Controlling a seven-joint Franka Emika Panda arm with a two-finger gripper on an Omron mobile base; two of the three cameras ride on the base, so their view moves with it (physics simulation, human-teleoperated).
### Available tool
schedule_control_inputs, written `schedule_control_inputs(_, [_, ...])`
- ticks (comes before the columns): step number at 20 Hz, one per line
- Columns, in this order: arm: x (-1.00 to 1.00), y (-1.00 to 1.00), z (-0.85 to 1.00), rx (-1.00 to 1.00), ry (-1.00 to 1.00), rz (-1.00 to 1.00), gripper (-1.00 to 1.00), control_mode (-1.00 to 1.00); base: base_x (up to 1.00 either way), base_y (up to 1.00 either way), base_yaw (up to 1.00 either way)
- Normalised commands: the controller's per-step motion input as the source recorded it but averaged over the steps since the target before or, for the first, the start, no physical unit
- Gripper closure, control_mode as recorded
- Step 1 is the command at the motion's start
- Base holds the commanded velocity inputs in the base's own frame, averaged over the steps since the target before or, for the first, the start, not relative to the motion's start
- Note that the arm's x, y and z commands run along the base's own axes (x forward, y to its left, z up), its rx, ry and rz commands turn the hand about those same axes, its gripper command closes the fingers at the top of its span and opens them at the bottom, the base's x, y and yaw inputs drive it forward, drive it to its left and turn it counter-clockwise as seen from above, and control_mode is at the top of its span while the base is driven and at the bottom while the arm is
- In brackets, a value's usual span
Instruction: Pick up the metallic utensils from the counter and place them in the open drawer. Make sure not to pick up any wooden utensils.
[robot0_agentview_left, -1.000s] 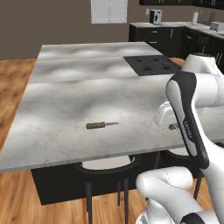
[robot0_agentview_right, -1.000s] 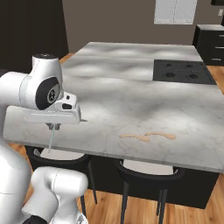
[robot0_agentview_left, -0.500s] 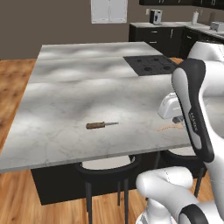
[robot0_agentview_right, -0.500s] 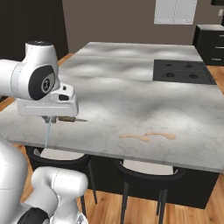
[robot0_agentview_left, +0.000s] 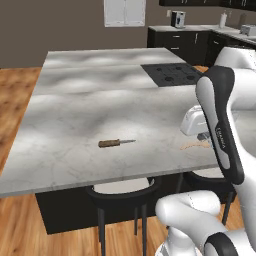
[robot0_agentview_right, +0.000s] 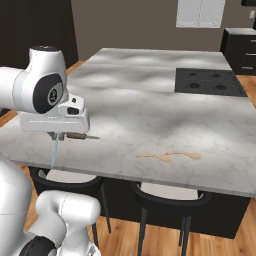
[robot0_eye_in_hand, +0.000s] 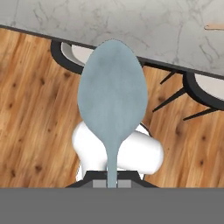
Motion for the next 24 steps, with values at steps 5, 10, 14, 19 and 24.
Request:
schedule_control_inputs(5, [0.0, 0.0, 0.0, 0.0, 0.0, 0.0, 1.0, 1.0, -0.2, -0.18, -0.03])
schedule_control_inputs(10, [0.0, 0.0, 0.0, 0.0, 0.0, 0.0, 1.0, 1.0, -0.85, -0.59, -0.16])
schedule_control_inputs(14, [0.0, 0.0, 0.0, 0.0, 0.0, 0.0, 1.0, 1.0, -0.75, -0.22, -0.41])
schedule_control_inputs(19, [0.0, 0.0, 0.0, 0.0, 0.0, 0.0, 1.0, 1.0, -0.47, -0.07, -0.41])
schedule_control_inputs(24, [0.0, 0.0, 0.0, 0.0, 0.0, 0.0, 1.0, 1.0, -0.04, -0.9, -0.19])
